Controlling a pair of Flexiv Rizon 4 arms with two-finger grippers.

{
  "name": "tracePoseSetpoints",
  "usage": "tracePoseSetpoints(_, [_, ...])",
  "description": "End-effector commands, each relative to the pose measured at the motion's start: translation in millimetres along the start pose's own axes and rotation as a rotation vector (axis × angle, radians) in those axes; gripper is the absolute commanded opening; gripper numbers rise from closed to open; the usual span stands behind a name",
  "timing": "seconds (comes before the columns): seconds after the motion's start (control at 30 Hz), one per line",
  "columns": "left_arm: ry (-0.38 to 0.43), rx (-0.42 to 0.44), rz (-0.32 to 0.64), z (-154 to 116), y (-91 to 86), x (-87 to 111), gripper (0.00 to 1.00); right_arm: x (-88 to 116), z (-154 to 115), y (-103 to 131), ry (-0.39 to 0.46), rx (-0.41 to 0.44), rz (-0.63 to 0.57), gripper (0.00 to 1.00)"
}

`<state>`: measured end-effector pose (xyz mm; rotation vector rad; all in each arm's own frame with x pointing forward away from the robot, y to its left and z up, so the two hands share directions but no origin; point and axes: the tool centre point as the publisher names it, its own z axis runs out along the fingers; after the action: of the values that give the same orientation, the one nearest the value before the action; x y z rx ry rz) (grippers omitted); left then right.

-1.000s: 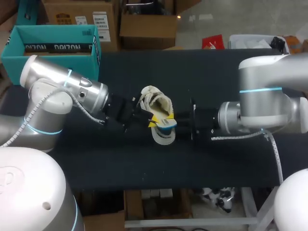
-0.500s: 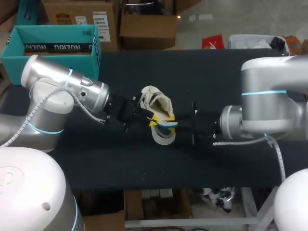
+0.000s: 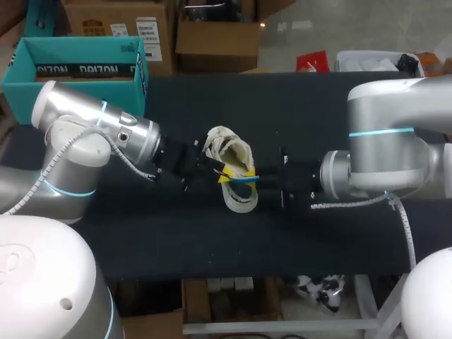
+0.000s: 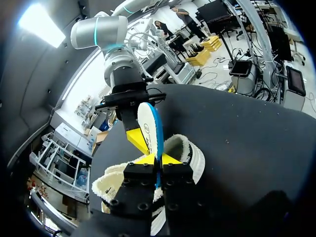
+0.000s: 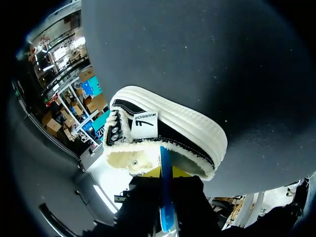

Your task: Open the shoe tongue, take the insole out of the shoe, put the insole back into the shoe, and pack the shoe into the shoebox

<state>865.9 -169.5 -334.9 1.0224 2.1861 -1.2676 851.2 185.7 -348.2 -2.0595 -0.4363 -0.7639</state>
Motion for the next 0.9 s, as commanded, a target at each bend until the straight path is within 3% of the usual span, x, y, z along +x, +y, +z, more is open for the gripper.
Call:
tracePoseSetpoints(0.03, [-0.003, -0.002, -0.018, 7, 12.8, -2.1, 0.0, 8, 18, 13, -0.029, 0.002, 0.001, 0.0])
tracePoseSetpoints(0.33, [-0.012, -0.022, -0.069, 7, 31.0, -3.7, 0.0, 11, 26, 22, -0.043, 0.01, 0.005, 0.0])
tracePoseSetpoints(0.43, [-0.013, -0.005, -0.065, 6, 25.1, -2.1, 0.36, 11, 24, 21, -0.042, 0.008, 0.007, 0.0])
tracePoseSetpoints(0.5, [-0.012, 0.005, -0.051, 7, 19.7, -0.9, 0.41, 10, 23, 21, -0.04, 0.006, 0.009, 0.0])
tracePoseSetpoints(0.57, [-0.01, 0.012, -0.038, 7, 15.0, -0.1, 0.4, 10, 23, 21, -0.038, 0.005, 0.011, 0.0])
tracePoseSetpoints(0.67, [-0.01, 0.02, -0.012, 10, 6.2, 0.2, 0.31, 9, 23, 21, -0.037, 0.004, 0.015, 0.0])
tracePoseSetpoints(0.8, [-0.009, 0.021, 0.009, 13, -1.0, -1.2, 0.0, 8, 23, 21, -0.037, 0.006, 0.016, 0.0])
tracePoseSetpoints(0.9, [-0.007, 0.016, 0.015, 14, -2.2, -1.7, 0.0, 7, 22, 21, -0.037, 0.007, 0.02, 0.0])
